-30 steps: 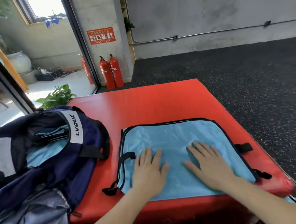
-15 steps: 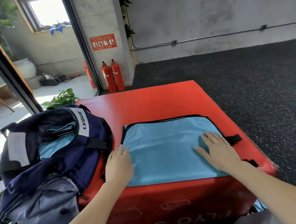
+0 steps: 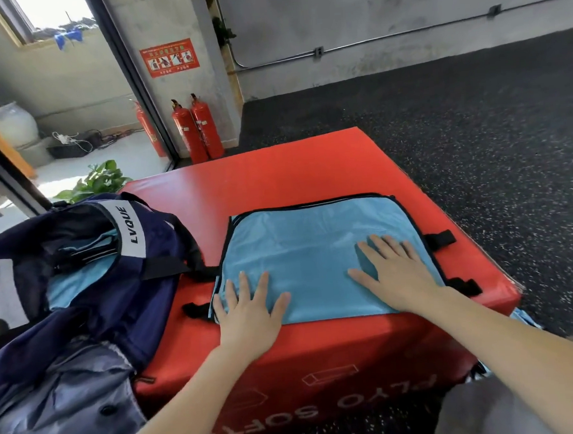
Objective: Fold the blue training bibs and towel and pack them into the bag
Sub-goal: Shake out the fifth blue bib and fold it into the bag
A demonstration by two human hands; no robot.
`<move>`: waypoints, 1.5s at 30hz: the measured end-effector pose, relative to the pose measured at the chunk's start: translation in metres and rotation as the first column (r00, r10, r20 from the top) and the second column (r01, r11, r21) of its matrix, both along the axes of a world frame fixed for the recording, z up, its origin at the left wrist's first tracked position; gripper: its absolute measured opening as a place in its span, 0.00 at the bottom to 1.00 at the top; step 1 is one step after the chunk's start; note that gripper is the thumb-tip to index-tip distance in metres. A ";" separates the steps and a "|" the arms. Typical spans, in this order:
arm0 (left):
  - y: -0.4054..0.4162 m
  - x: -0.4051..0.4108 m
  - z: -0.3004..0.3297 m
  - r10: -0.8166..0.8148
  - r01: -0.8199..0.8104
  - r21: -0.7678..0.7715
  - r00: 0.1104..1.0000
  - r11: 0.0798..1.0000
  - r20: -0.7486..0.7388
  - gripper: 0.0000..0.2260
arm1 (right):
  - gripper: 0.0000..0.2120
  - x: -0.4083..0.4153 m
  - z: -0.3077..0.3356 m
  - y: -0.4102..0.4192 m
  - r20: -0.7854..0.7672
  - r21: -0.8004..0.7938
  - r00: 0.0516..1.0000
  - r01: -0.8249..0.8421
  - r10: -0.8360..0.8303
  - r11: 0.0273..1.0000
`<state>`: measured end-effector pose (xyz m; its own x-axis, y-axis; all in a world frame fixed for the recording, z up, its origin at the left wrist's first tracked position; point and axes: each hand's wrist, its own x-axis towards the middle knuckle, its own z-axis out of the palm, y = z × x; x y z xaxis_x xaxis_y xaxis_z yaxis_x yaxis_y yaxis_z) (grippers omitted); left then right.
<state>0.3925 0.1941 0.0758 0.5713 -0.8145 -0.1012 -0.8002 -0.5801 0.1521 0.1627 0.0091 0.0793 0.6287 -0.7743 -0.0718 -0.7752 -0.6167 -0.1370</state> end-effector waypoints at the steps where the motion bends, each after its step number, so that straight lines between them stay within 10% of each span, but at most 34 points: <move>1: -0.009 0.009 0.001 -0.028 0.028 0.023 1.000 0.999 -0.003 0.34 | 0.39 0.004 0.000 -0.003 0.006 0.010 1.000 0.025 -0.025 1.000; 24: -0.274 0.197 0.022 -0.553 0.537 0.144 0.824 0.831 0.121 0.47 | 0.38 0.053 0.000 -0.049 0.096 -0.204 0.995 0.006 0.014 0.979; 30: -0.252 0.152 0.017 -0.524 0.523 0.027 0.850 0.852 0.058 0.46 | 0.36 0.050 0.013 -0.050 0.080 -0.152 0.996 -0.036 0.048 0.988; 39: -0.136 -0.010 0.023 -0.554 0.449 -0.498 0.829 0.742 -0.079 0.15 | 0.26 0.016 0.038 -0.047 0.048 0.008 0.996 -0.078 0.077 0.997; 45: -0.092 -0.067 0.016 -0.434 0.344 -0.437 0.892 0.831 -0.123 0.20 | 0.18 -0.021 0.050 -0.035 0.186 0.093 0.982 -0.032 0.015 0.995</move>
<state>0.3255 0.1020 0.0922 0.1998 -0.9600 0.1961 -0.8694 -0.0814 0.4873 0.1418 -0.0257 0.1293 0.6558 -0.7545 -0.0250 -0.7165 -0.6117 -0.3353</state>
